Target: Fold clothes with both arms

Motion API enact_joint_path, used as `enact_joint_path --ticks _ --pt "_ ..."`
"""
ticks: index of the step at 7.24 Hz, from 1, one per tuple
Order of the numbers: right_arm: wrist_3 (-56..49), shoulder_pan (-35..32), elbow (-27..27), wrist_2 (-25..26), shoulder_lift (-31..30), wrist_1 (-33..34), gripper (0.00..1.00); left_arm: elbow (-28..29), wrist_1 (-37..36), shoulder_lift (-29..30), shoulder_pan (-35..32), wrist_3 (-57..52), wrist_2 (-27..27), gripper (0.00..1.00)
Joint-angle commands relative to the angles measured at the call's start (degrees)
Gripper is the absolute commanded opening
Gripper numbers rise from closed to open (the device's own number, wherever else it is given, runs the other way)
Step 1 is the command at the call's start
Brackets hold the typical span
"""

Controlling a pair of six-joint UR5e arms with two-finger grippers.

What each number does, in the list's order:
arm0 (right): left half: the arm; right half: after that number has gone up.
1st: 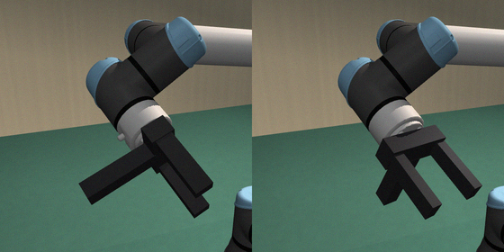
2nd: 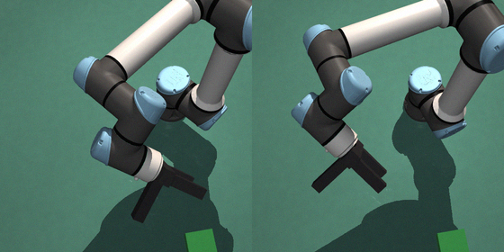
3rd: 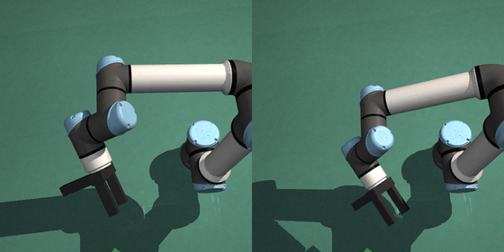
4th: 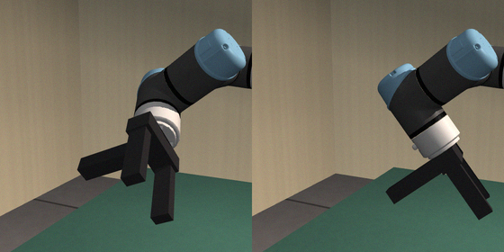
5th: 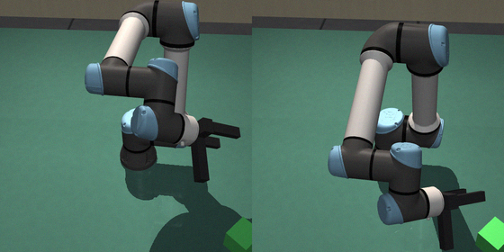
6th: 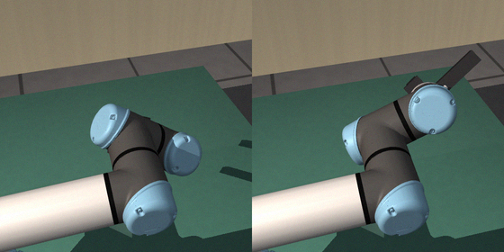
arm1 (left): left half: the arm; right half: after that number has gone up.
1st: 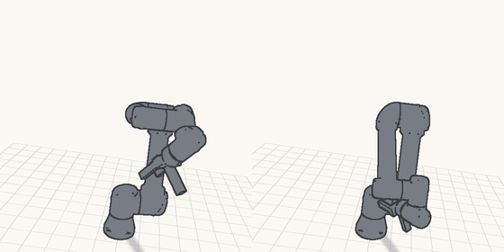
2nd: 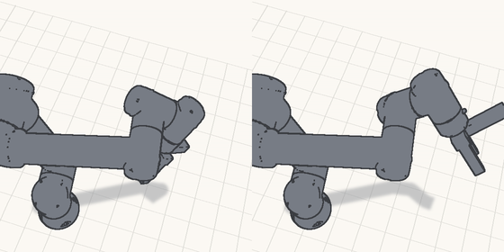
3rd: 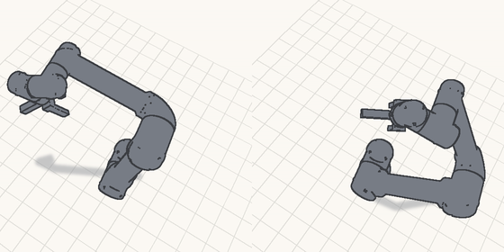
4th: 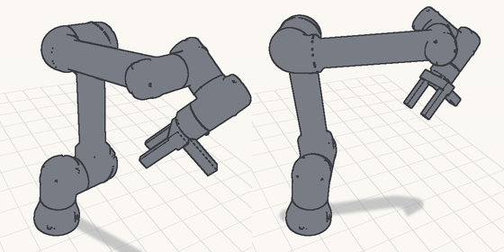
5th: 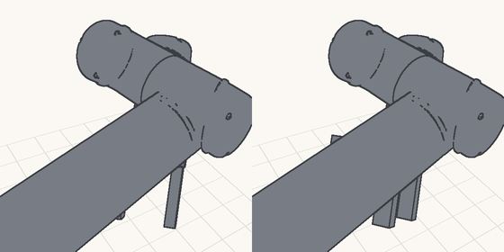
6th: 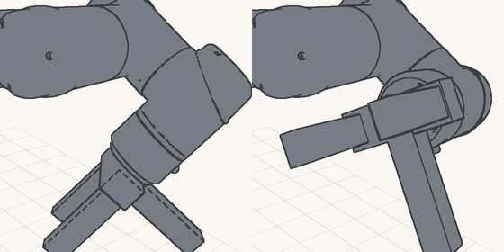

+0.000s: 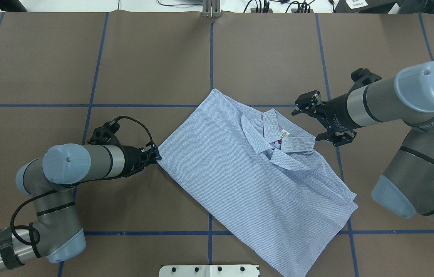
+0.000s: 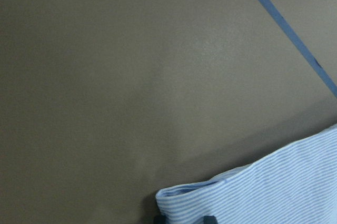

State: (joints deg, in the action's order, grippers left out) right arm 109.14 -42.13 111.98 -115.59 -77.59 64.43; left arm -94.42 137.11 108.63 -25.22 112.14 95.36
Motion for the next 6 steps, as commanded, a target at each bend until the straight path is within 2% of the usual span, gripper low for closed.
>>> enact_joint_path --ticks 1,2,3,5,6 --pt "0.28 -0.06 0.43 -0.16 0.07 0.09 1.00 -0.07 -0.01 0.00 -1.40 -0.26 -0.35 0.00" --pt "0.28 -0.06 0.43 -0.16 0.15 0.09 1.00 0.11 -0.09 0.26 -2.72 -4.09 -1.48 0.00" --pt "0.28 -0.06 0.34 -0.16 0.07 0.09 1.00 2.90 -0.27 3.14 -6.30 -7.87 -1.84 0.00" --pt "0.28 -0.06 0.34 -0.16 0.07 0.09 1.00 16.47 1.04 13.48 -13.51 -12.36 -1.76 0.00" --pt "0.28 0.03 0.26 -0.16 0.07 0.09 1.00 24.12 4.27 18.58 -16.59 -15.78 -1.67 0.00"
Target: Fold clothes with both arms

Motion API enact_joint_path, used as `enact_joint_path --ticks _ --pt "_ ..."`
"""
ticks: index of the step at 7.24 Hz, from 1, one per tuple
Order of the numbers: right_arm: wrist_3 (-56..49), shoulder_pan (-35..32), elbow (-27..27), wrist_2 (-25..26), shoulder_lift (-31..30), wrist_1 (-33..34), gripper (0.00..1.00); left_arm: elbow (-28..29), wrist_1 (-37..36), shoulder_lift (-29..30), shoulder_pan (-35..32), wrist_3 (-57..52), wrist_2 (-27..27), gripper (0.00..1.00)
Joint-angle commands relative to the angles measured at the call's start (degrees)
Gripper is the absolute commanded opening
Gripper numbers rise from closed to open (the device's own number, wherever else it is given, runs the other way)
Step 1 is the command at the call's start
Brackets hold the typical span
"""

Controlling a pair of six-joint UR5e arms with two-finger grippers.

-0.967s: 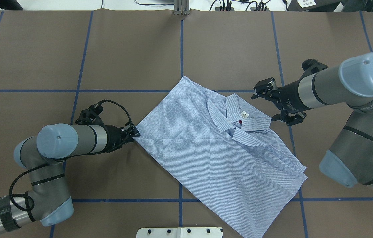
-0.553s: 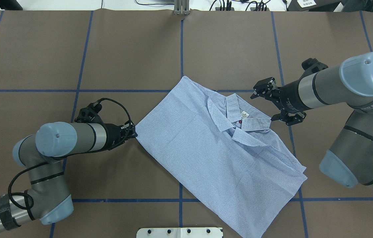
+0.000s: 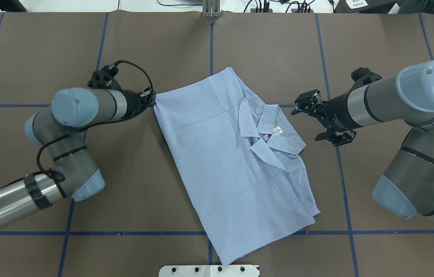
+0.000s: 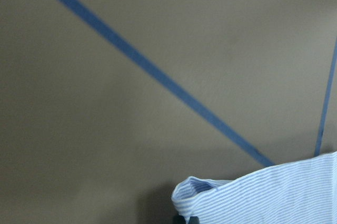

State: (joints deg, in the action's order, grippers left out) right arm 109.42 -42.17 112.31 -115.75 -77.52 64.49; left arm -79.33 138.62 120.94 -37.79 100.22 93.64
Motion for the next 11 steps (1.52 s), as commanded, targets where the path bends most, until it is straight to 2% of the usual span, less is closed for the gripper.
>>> enact_joint_path --ticks 1,2,3,4,5,7,8,9,10,11 --pt "0.00 0.08 0.02 0.26 0.08 -0.06 1.00 16.59 8.88 9.98 -4.91 -5.89 -0.13 0.00" --pt "0.00 0.25 -0.07 0.26 0.43 -0.06 1.00 24.84 11.21 15.68 -5.79 -6.43 -0.13 0.00" --pt "0.00 0.51 -0.33 0.52 2.00 -0.15 1.00 25.88 11.49 16.78 -5.98 -7.05 -0.04 0.14" --pt "0.09 1.04 -0.60 1.14 3.85 -0.06 1.00 26.16 11.93 17.57 -5.89 -8.88 0.13 0.48" --pt "0.09 3.57 -1.56 3.75 5.69 -0.06 1.00 25.98 11.94 17.58 -6.06 -9.94 0.57 0.60" --pt "-0.61 12.86 -3.06 13.84 7.37 0.11 1.00 20.83 11.50 15.92 -7.20 -10.04 2.05 0.60" --pt "-0.96 15.78 -4.10 15.63 9.55 3.24 1.00 15.40 11.50 10.78 -8.95 -10.22 6.85 0.59" --pt "-3.75 18.50 -5.33 18.95 13.67 10.24 1.00 10.13 11.41 6.20 -10.97 -10.30 10.56 0.59" --pt "-6.48 20.71 -5.43 20.90 13.97 13.27 0.99 7.12 11.23 3.98 -11.86 -10.31 12.94 0.59" --pt "-6.33 21.25 -5.08 21.70 11.19 13.12 0.99 6.65 11.14 3.61 -11.95 -10.31 12.97 0.59"
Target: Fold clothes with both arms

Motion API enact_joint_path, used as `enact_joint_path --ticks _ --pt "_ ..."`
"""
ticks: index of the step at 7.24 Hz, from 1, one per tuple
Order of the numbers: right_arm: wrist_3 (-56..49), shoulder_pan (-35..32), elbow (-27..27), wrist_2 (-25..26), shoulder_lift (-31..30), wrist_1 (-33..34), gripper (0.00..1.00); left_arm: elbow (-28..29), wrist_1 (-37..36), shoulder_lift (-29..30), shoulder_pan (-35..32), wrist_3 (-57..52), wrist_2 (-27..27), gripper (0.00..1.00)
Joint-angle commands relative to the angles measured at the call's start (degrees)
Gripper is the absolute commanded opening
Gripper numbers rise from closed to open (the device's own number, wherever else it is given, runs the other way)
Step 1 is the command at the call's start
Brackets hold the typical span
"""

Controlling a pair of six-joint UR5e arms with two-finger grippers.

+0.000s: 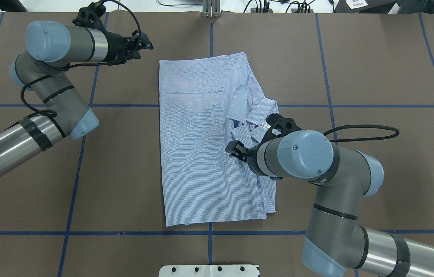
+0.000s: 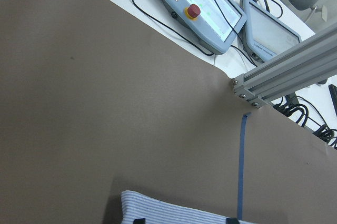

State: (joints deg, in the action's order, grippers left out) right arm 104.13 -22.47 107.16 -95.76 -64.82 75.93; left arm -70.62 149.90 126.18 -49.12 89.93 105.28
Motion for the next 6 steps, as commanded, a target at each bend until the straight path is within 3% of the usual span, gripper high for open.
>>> enact_joint_path --ticks 1,5,6 --pt "-0.25 2.16 0.24 3.90 -2.15 1.59 0.99 -2.07 -0.13 -1.73 -0.63 -0.02 1.24 0.59" --pt "22.04 5.58 3.67 5.15 -7.41 1.33 0.99 -2.07 -0.13 -1.73 -0.45 0.07 0.98 0.59" --pt "26.08 7.51 3.67 7.58 -7.69 1.33 0.98 -2.07 -0.13 -1.73 -0.45 0.07 0.89 0.59"
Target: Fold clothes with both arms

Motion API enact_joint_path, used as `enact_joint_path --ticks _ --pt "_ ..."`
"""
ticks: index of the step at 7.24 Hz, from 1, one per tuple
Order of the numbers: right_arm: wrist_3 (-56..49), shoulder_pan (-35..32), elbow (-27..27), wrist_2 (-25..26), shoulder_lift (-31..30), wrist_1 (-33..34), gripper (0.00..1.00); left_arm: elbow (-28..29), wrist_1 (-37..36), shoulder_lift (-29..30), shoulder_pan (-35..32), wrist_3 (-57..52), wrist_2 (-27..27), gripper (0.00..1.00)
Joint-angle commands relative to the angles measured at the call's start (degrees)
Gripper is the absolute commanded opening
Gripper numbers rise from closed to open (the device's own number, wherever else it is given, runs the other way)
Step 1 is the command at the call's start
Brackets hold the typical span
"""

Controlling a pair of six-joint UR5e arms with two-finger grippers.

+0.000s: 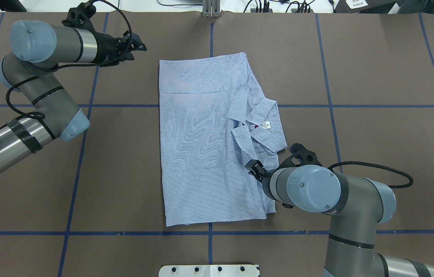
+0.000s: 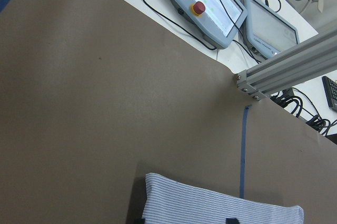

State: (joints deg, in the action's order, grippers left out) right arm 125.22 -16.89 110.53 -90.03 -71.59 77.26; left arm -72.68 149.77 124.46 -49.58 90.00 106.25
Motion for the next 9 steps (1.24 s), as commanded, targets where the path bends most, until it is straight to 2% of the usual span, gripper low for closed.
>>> enact_joint_path --ticks 1,3,6,9 --pt "7.39 4.21 0.30 4.92 -1.10 -0.27 0.98 -0.01 -0.09 0.09 0.01 0.00 -0.08 0.59" --pt "10.39 6.51 0.04 7.22 -1.97 -0.36 0.96 0.08 -0.09 0.00 0.01 0.00 -0.08 0.59" --pt "10.40 6.52 -0.14 7.42 -2.94 -0.27 0.88 -0.01 -0.09 0.00 0.01 0.09 -0.17 0.60" --pt "10.49 7.22 1.00 7.50 -3.03 -0.27 0.87 -0.01 -0.09 0.00 0.01 0.26 -0.17 0.60"
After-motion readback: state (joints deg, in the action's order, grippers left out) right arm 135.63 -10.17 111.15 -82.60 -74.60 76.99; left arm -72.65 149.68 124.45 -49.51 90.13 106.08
